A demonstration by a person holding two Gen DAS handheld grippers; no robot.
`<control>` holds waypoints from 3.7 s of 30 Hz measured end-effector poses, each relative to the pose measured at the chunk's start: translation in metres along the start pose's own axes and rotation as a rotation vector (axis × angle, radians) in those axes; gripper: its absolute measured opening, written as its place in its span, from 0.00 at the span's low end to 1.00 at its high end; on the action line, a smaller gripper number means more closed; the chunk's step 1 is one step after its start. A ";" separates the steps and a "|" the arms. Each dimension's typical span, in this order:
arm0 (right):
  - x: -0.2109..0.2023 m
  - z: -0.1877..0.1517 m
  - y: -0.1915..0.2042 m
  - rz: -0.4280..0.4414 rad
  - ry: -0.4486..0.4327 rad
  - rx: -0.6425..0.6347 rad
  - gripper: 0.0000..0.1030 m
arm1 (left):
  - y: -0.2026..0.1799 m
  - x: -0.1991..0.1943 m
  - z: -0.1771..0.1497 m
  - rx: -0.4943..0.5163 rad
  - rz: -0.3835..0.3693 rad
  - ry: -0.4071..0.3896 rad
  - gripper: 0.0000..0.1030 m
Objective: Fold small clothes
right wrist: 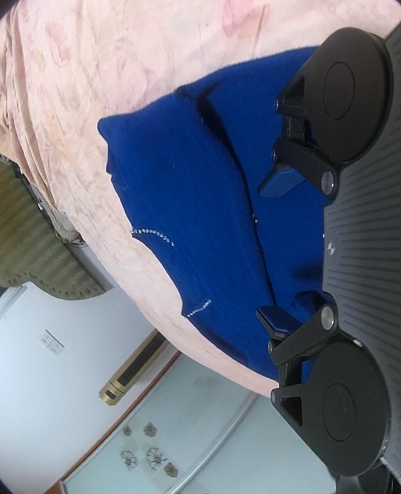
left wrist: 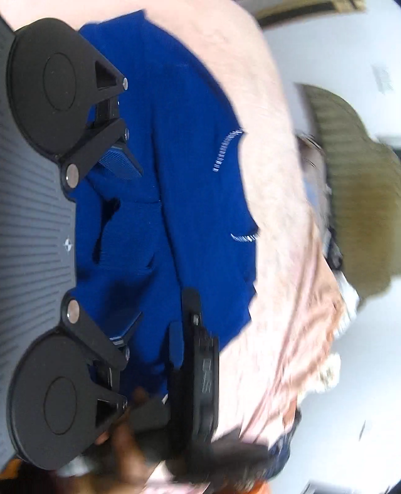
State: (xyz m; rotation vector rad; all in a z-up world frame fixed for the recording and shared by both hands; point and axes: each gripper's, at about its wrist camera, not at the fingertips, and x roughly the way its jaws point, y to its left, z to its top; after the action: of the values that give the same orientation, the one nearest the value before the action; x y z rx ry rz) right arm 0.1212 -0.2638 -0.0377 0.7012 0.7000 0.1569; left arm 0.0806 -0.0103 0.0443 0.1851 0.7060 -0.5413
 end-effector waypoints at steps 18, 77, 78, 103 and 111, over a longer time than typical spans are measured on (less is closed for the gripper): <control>0.001 -0.063 0.101 -0.170 0.092 -0.845 0.78 | 0.097 -0.015 -0.039 -0.258 0.470 0.070 0.89; 0.000 -0.005 -0.028 -0.045 -0.058 0.199 0.09 | 0.199 0.048 0.019 -0.466 0.585 0.121 0.87; -0.002 -0.004 -0.026 -0.045 -0.061 0.180 0.09 | 0.203 0.052 0.020 -0.473 0.584 0.121 0.80; -0.006 0.079 0.016 -0.144 -0.266 -0.208 0.09 | 0.219 0.100 0.060 -0.524 0.536 0.054 0.05; 0.017 0.073 -0.022 -0.191 -0.118 -0.103 0.13 | 0.204 0.091 0.052 -0.438 0.594 0.073 0.12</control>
State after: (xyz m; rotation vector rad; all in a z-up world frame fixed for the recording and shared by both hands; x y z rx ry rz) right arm 0.1783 -0.3132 -0.0207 0.5377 0.6372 -0.0233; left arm 0.2759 0.1078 0.0192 -0.0017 0.7801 0.1918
